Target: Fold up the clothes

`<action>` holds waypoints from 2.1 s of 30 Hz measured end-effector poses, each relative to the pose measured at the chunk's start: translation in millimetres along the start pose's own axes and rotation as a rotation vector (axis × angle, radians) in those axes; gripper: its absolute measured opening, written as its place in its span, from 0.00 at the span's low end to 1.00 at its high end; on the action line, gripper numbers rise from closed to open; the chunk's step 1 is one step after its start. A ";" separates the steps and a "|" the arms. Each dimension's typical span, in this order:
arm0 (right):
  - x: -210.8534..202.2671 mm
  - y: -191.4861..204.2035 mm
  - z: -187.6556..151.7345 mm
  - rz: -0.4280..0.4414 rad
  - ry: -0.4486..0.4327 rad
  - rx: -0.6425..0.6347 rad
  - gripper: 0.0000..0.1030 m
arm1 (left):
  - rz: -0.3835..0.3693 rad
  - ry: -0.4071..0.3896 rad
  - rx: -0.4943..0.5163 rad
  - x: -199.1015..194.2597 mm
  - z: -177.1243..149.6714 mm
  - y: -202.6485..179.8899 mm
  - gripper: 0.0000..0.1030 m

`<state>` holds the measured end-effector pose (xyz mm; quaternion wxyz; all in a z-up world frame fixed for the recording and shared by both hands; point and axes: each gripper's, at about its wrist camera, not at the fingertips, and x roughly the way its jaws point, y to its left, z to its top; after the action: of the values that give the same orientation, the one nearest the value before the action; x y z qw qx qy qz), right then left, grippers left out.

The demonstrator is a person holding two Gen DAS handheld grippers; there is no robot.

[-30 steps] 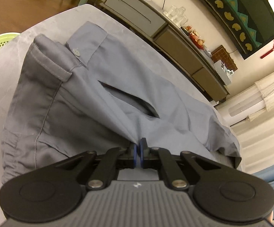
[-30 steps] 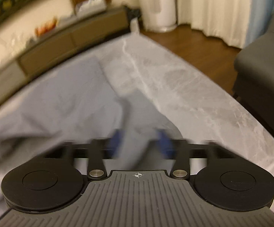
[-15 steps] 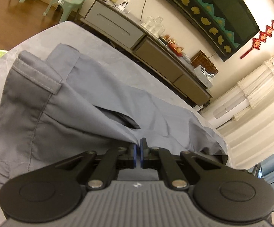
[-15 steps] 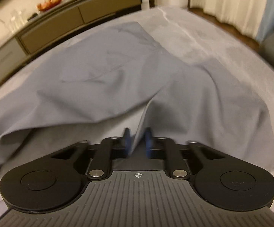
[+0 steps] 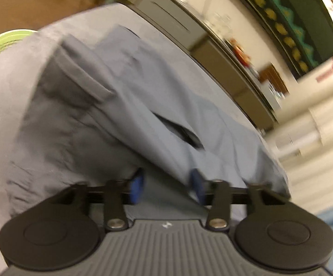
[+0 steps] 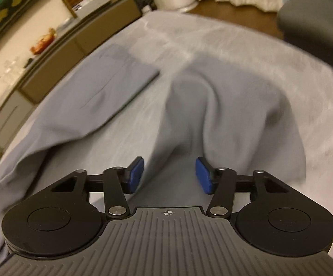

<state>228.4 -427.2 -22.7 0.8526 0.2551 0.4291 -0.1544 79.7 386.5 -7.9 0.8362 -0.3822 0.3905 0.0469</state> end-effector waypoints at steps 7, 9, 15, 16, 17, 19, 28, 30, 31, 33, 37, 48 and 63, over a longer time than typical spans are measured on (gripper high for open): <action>21.2 12.7 39.0 0.035 -0.026 -0.035 0.02 | -0.052 -0.076 -0.008 28.6 46.9 -26.6 0.03; -6.4 13.3 58.0 0.138 -0.123 0.011 0.01 | -0.179 -0.187 -0.014 11.3 75.6 -49.3 0.02; -52.4 -29.6 27.4 0.169 -0.179 0.056 0.00 | -0.468 -0.430 0.116 -95.2 59.7 -94.0 0.02; -60.0 -36.7 22.3 0.174 -0.189 0.064 0.00 | -0.450 -0.425 0.149 -106.0 43.6 -90.9 0.02; -67.7 -43.8 17.2 0.179 -0.198 0.071 0.00 | -0.408 -0.399 0.170 -108.8 28.7 -84.8 0.02; -83.0 -58.1 7.0 0.190 -0.217 0.086 0.00 | -0.285 -0.310 0.184 -100.4 -1.7 -66.2 0.02; -70.7 -108.7 -20.3 0.159 -0.115 0.219 0.01 | 0.000 0.006 0.055 -27.6 -59.8 -6.9 0.09; -77.3 -104.2 -21.9 0.148 -0.138 0.187 0.04 | 0.009 -0.005 0.023 -29.1 -58.9 -2.1 0.11; -78.2 -98.6 -23.3 0.126 -0.150 0.159 0.13 | 0.026 -0.008 0.008 -28.1 -60.7 1.4 0.15; -79.4 -82.7 -25.4 0.091 -0.175 0.085 0.15 | 0.073 0.002 0.003 -24.1 -65.9 12.9 0.21; -71.6 -35.7 -24.2 0.025 -0.223 -0.125 0.21 | 0.181 -0.002 0.027 -16.6 -66.6 17.4 0.18; -45.2 -60.0 -28.5 0.010 -0.017 -0.157 0.15 | 0.172 -0.101 -0.225 -66.4 -76.0 42.8 0.33; -84.9 -25.1 -48.1 -0.008 -0.219 -0.277 0.39 | -0.158 -0.304 0.038 -44.0 -13.5 -28.8 0.02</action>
<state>135.3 -416.7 14.4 0.9207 0.1150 0.3518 -0.1239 51.9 366.8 34.3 0.8938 -0.3843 0.2291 0.0311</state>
